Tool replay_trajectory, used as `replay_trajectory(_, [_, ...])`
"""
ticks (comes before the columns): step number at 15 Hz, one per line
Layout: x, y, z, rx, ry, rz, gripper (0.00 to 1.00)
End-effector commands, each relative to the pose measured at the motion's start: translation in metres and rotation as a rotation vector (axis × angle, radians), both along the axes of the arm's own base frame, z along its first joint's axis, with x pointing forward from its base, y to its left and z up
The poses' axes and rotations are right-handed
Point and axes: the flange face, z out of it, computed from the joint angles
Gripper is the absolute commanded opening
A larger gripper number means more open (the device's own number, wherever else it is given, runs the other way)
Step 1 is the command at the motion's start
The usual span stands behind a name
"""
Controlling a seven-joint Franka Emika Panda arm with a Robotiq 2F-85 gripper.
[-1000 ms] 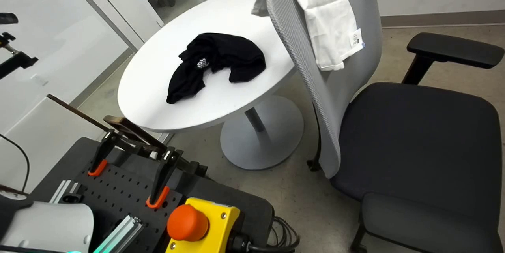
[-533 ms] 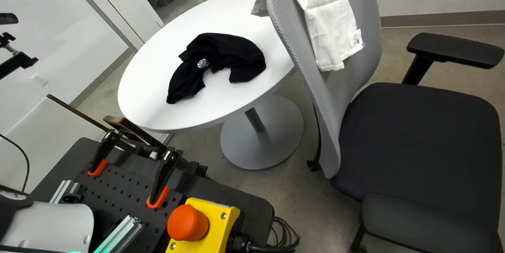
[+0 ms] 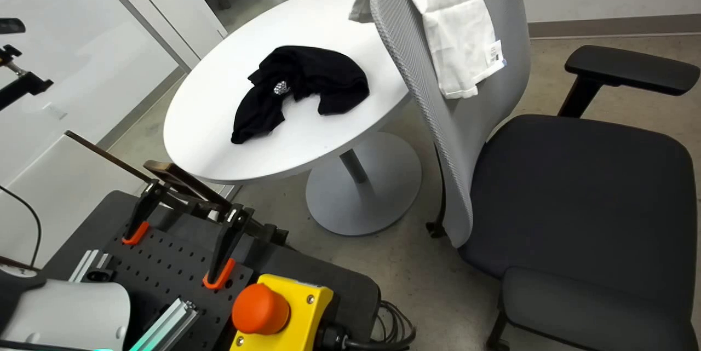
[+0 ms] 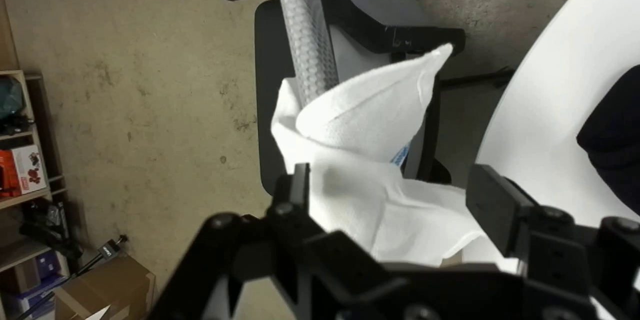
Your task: Take the cloth on the back rest and put it on the table
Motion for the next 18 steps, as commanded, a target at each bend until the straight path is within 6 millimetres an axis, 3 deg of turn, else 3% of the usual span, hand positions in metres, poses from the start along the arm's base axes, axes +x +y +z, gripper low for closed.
replay_trajectory(1, [-0.001, 0.001, -0.010, -0.025, 0.028, -0.004, 0.54])
replay_trajectory(6, [-0.001, -0.005, -0.009, -0.048, 0.036, -0.001, 0.17])
replay_trajectory(9, [-0.001, -0.007, -0.008, -0.053, 0.036, -0.002, 0.00])
replay_trajectory(13, [0.000, -0.001, -0.006, -0.048, 0.031, 0.007, 0.02])
replay_trajectory(15, [0.002, 0.004, 0.007, -0.034, 0.005, 0.012, 0.02])
replay_trajectory(18, [0.001, 0.022, 0.054, 0.032, -0.109, 0.015, 0.02])
